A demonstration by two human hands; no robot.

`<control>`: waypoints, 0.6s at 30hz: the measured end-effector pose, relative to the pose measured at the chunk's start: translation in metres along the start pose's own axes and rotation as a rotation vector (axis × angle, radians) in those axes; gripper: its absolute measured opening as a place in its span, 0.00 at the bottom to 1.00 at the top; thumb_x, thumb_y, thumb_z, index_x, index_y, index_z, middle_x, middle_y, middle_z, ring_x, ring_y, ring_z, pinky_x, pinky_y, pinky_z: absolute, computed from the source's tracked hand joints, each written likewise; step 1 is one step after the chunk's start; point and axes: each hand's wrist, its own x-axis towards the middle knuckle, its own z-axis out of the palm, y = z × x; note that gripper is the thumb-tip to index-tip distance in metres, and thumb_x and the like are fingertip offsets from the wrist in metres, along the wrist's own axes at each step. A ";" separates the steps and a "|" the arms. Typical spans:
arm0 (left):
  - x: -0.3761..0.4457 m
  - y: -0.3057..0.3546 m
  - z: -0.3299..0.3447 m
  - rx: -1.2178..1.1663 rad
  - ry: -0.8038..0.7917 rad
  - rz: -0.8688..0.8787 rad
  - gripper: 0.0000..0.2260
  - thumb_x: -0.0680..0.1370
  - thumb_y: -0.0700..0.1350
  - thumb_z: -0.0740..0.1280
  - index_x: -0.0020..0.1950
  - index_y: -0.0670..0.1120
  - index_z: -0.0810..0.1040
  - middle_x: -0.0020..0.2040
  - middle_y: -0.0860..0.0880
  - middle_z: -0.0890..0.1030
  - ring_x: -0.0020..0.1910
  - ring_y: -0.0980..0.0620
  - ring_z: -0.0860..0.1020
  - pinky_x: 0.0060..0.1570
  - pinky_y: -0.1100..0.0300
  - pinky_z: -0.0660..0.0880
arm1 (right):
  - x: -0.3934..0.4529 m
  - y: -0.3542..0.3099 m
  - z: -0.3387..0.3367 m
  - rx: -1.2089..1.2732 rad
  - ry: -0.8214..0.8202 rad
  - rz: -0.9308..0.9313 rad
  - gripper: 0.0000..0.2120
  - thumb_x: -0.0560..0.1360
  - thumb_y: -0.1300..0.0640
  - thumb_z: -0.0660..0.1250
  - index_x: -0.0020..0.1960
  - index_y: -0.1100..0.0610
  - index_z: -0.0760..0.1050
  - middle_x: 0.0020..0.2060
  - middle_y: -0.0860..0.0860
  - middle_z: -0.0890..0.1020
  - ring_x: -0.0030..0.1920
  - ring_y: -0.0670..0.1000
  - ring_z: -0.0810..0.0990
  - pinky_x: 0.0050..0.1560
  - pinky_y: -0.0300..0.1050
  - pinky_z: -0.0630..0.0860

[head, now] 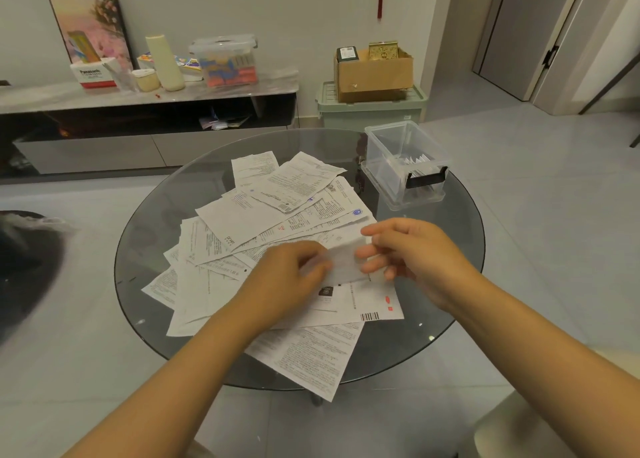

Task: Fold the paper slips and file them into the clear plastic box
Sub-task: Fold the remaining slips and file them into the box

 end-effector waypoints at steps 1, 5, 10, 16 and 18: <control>0.001 -0.001 -0.001 -0.032 0.036 -0.045 0.07 0.77 0.45 0.65 0.42 0.57 0.76 0.37 0.57 0.78 0.38 0.58 0.74 0.37 0.65 0.68 | 0.000 0.001 0.001 -0.018 0.004 -0.033 0.10 0.76 0.67 0.59 0.52 0.59 0.77 0.38 0.56 0.85 0.32 0.50 0.83 0.27 0.37 0.74; 0.005 -0.006 0.001 -0.055 0.082 -0.147 0.12 0.75 0.45 0.69 0.56 0.56 0.76 0.48 0.58 0.77 0.48 0.58 0.74 0.46 0.65 0.67 | 0.003 0.012 0.008 -0.408 0.010 -0.234 0.10 0.74 0.63 0.64 0.51 0.52 0.79 0.41 0.48 0.84 0.38 0.41 0.81 0.37 0.31 0.75; 0.006 -0.011 0.007 0.072 0.050 -0.120 0.28 0.72 0.46 0.72 0.70 0.56 0.65 0.61 0.55 0.70 0.60 0.57 0.68 0.59 0.65 0.62 | 0.006 0.021 0.013 -0.918 -0.141 -0.321 0.10 0.75 0.55 0.65 0.54 0.47 0.81 0.48 0.40 0.81 0.39 0.34 0.73 0.39 0.22 0.67; 0.005 -0.019 -0.003 0.391 -0.090 0.078 0.18 0.72 0.60 0.68 0.60 0.59 0.75 0.67 0.59 0.67 0.69 0.58 0.59 0.66 0.57 0.49 | 0.008 0.024 0.014 -1.123 -0.148 -0.372 0.13 0.73 0.48 0.67 0.56 0.47 0.79 0.54 0.43 0.81 0.55 0.47 0.76 0.55 0.38 0.68; 0.003 -0.021 -0.005 0.392 -0.161 0.075 0.20 0.72 0.62 0.66 0.62 0.59 0.74 0.67 0.60 0.69 0.69 0.60 0.61 0.66 0.58 0.49 | 0.009 0.025 0.014 -1.145 -0.147 -0.392 0.13 0.73 0.48 0.67 0.56 0.47 0.79 0.54 0.43 0.81 0.55 0.46 0.76 0.54 0.37 0.67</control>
